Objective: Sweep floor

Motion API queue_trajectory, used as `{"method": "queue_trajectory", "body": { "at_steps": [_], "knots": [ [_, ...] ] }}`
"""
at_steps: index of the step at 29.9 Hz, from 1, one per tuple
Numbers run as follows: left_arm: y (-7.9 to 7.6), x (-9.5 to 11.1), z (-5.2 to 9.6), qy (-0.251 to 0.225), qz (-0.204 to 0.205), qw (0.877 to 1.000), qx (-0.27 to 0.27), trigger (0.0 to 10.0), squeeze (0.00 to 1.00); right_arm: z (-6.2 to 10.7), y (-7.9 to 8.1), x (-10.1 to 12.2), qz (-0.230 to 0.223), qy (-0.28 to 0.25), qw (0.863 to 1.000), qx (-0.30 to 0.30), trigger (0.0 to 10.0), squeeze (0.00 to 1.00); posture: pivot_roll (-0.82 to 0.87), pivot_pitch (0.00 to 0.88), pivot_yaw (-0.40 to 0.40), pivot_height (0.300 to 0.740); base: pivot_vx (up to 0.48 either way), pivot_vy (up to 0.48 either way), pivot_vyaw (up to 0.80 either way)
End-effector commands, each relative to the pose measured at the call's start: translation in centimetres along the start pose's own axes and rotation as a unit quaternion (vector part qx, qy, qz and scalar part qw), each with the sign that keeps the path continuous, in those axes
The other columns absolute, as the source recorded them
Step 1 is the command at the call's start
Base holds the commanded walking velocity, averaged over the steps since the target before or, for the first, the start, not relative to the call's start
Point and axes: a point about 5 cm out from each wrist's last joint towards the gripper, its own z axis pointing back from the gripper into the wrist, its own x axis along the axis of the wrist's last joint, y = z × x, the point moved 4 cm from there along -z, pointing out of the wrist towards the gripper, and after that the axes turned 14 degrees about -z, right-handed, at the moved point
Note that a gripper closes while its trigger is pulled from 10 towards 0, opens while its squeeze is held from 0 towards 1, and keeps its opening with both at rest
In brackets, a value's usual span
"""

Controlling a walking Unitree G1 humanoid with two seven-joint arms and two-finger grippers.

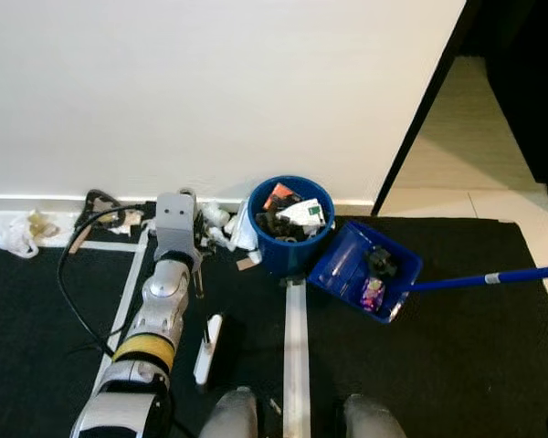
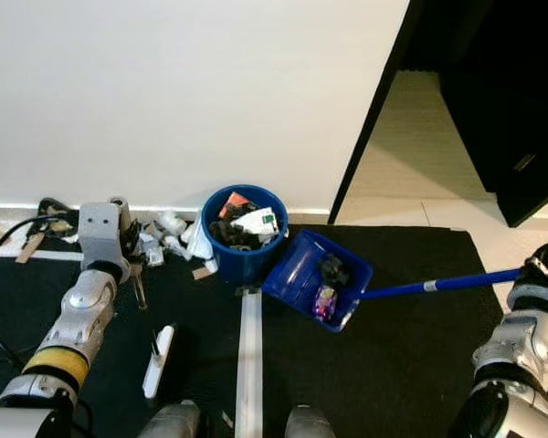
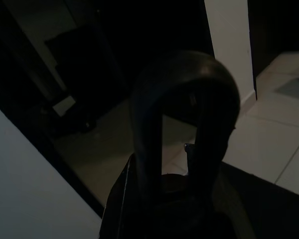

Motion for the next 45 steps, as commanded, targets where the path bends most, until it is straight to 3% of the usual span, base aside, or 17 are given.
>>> {"method": "queue_trajectory", "body": {
  "at_steps": [1, 5, 23, 30, 34, 36, 38, 40, 45],
  "knots": [
    [0.5, 0.3, -0.1, -0.007, -0.006, 1.0, 0.008, 10.0, 0.0, -0.5, 0.5, 1.3, -0.012, -0.035, 0.999, 0.005, 10.0, 0.0, 0.07, 0.004, -0.017, 0.74, 0.48, 0.0, 0.0],
    [0.5, 0.4, -0.1, -0.01, -0.004, 1.0, 0.009, 10.0, 0.0, -0.5, 0.5, 1.3, -0.01, -0.034, 0.999, 0.005, 10.0, 0.0, 0.07, 0.005, -0.018, 0.74, 0.411, 0.0, 0.0],
    [0.8, 0.5, -0.1, -0.013, 0.0, 1.0, 0.018, 10.0, 0.0, -0.6, 0.6, 1.6, -0.008, -0.039, 0.999, 0.008, 10.0, 0.0, 0.07, 0.0, -0.02, 0.74, 0.0, 0.0, 0.0],
    [0.5, 0.3, 0.0, -0.012, -0.004, 1.0, 0.016, 10.0, 0.0, -0.3, -0.5, 2.3, 0.0, -0.05, 0.999, -0.008, 10.0, 0.0, 0.07, 0.0, -0.017, 0.74, 0.0, 0.0, 0.0],
    [0.3, 0.3, 0.0, -0.012, -0.007, 1.0, 0.011, 10.0, 0.0, 0.0, -2.4, 4.1, 0.018, -0.071, 0.997, -0.035, 10.0, 0.0, 0.06, 0.0, -0.011, 0.74, 0.0, 0.0, 0.0],
    [0.3, 0.3, 0.0, -0.012, -0.007, 1.0, 0.01, 10.0, 0.0, 0.0, -2.6, 4.4, 0.019, -0.074, 0.996, -0.038, 10.0, 0.0, 0.06, 0.0, -0.011, 0.74, 0.0, 0.0, 0.0],
    [0.1, 0.4, 0.0, -0.012, -0.007, 1.0, 0.005, 10.0, 0.0, -0.2, -3.5, 6.3, 0.029, -0.092, 0.994, -0.05, 10.0, 0.0, 0.06, 0.0, -0.006, 0.74, 0.0, 0.0, 0.0],
    [0.1, 0.4, 0.0, -0.012, -0.007, 1.0, 0.005, 10.0, 0.0, -0.2, -3.5, 6.3, 0.029, -0.092, 0.994, -0.05, 10.0, 0.0, 0.06, 0.0, -0.006, 0.74, 0.0, 0.0, 0.0],
    [-0.9, 0.3, 0.0, -0.01, -0.007, 1.0, -0.016, 10.0, 0.0, -1.4, -3.8, 11.8, 0.063, -0.149, 0.985, -0.059, 10.0, 0.0, 0.05, 0.0, -0.002, 0.74, 0.0, 0.0, 0.0]
  ]
}}
